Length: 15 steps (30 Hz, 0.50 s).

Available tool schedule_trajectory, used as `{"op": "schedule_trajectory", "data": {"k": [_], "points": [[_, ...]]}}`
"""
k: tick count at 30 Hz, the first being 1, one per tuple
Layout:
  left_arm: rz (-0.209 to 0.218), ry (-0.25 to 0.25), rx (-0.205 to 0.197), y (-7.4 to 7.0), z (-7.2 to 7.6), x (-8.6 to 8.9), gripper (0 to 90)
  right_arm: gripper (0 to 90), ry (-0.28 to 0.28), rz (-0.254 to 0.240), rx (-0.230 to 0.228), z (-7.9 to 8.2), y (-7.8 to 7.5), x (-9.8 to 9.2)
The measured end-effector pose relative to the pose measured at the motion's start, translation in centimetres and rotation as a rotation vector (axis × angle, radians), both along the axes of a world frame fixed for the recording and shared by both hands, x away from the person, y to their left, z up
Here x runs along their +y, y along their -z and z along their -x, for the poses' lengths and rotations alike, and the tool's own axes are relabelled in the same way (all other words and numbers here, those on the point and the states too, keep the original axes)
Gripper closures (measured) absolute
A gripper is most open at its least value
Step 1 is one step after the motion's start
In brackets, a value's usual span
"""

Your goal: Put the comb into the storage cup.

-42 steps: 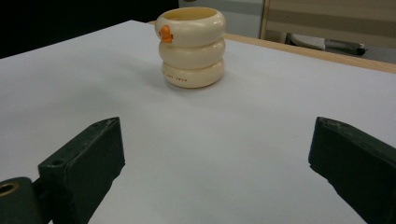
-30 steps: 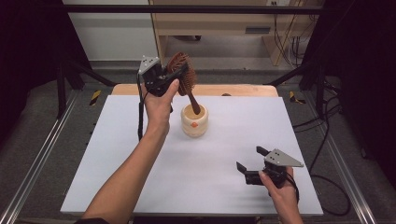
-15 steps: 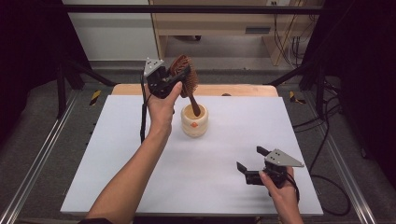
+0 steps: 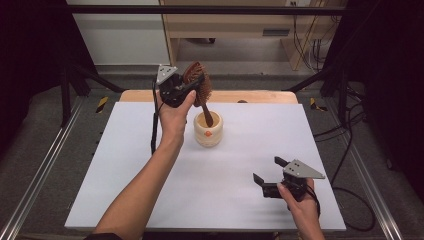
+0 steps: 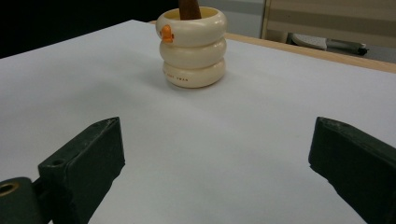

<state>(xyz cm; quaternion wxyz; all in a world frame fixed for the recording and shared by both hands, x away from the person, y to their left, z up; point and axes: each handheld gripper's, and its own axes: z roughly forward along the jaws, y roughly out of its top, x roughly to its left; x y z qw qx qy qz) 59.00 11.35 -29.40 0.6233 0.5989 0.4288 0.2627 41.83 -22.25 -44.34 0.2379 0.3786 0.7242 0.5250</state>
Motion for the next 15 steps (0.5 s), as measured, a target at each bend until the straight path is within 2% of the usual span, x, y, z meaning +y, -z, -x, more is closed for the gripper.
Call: {"op": "schedule_trajectory", "data": {"k": [6,9,15], "points": [[-0.008,-0.001,0.008,0.55,-0.03,-0.14,51.1,3.9,0.000,0.002,-0.001,0.03,-0.02,-0.03],[-0.030,-0.010,0.002,0.65,0.00,-0.22,51.1,3.9,0.000,0.000,0.000,0.02,-0.01,0.03],[-0.022,-0.008,0.011,0.87,-0.12,-0.31,51.1,3.9,0.000,-0.003,0.001,0.00,0.01,0.00]]}}
